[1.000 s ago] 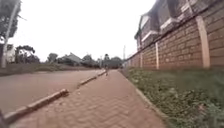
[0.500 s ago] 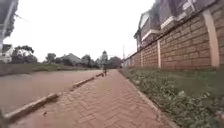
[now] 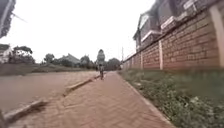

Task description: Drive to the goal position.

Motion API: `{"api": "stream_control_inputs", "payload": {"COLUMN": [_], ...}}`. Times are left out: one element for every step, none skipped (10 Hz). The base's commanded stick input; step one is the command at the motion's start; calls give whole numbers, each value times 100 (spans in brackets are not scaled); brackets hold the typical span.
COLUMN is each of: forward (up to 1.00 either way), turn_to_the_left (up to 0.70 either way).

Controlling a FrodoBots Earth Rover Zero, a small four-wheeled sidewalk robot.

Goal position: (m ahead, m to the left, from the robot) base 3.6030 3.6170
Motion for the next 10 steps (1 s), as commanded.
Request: {"api": "stream_control_inputs", "payload": {"forward": [70,70,70,70,70,70,70,70,70,70], "turn_to_the_left": [0,0,0,0,0,0,0,0,0,0]}}
